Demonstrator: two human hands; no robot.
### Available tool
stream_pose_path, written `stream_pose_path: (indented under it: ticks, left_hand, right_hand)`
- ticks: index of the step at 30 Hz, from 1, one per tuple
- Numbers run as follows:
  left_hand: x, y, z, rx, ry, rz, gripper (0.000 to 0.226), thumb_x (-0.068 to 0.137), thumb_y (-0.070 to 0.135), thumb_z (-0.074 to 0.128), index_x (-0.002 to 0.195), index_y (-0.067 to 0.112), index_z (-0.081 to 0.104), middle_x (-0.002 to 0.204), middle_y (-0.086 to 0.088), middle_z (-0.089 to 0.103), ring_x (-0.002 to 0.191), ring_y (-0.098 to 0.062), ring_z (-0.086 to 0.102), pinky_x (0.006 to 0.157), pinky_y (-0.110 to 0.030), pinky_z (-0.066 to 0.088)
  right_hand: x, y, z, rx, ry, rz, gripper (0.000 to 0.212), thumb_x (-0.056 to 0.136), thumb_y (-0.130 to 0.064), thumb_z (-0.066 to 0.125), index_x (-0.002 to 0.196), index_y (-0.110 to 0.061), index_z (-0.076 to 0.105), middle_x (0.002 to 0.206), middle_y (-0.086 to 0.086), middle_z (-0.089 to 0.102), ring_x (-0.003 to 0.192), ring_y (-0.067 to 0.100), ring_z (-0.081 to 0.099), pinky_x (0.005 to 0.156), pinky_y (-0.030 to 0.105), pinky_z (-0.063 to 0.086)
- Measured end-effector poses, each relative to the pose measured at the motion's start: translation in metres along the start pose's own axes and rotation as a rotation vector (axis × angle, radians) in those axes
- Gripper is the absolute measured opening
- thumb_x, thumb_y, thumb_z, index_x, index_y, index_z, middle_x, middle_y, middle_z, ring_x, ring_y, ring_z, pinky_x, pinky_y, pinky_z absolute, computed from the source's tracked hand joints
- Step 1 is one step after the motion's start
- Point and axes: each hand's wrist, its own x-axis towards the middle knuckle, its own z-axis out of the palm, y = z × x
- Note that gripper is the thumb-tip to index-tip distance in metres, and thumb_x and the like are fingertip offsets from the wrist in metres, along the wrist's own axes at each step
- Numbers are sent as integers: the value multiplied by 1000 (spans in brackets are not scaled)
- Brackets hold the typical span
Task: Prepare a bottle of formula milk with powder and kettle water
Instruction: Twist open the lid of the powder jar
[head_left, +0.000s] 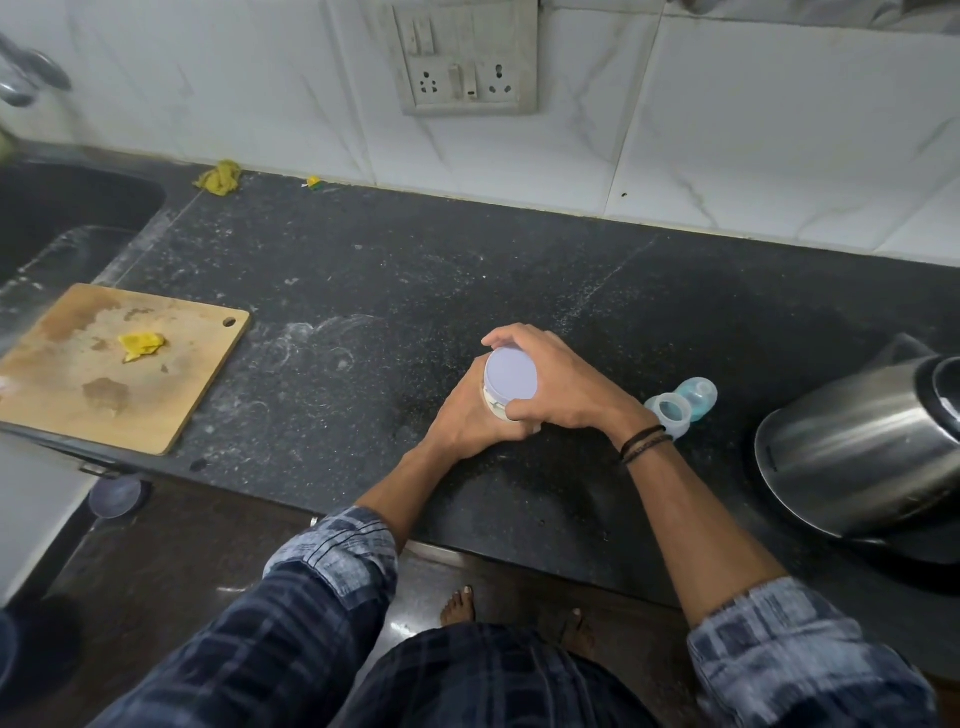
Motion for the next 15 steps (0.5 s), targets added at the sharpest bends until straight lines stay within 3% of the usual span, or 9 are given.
stream_pose_path:
  ticks: [3,6,8,11,13,15]
  left_hand:
    - [-2,2,-1,20,22,12,86,66,7,91,117,63,51,113,25,64,103,4,64,80,-14,54]
    - [-4,3,-1,29,26,-5,91,65,9,92,119,68,48,117,33,62,108,7,62,82,-9,51]
    - [-6,6,0,39,34,-29,91,62,24,91,121,72,42,122,39,57,114,10,58,84,-7,49]
    - [-8,10,0,42,29,-30,83,59,36,86,119,73,42,122,46,52,111,18,55,82,-3,45]
    - [-7,12,1,21,4,-28,71,63,30,86,116,63,52,115,36,62,101,10,62,77,-10,51]
    - [-7,13,1,26,9,-23,69,64,28,86,115,62,55,113,33,64,98,9,64,76,-10,52]
  right_hand:
    - [1,0,-2,25,-14,-4,78,69,-8,78,136,-38,49,129,-19,52,122,5,39,88,12,36]
    - [0,1,0,64,-15,-19,78,68,-6,75,137,-36,52,128,-28,49,125,0,35,91,11,33]
    - [-1,1,4,50,-3,-54,82,67,-5,75,140,-36,52,142,-24,44,134,4,30,102,15,30]
    - [-1,-1,8,-35,79,-43,87,69,-25,89,145,-36,49,156,-11,32,144,16,25,112,30,27]
    - [-1,-1,10,-118,136,-6,90,69,-45,92,146,-35,47,152,-9,36,140,17,29,111,34,33]
    - [0,-2,12,-211,158,20,87,70,-51,89,145,-35,46,144,-9,43,132,17,35,104,35,39]
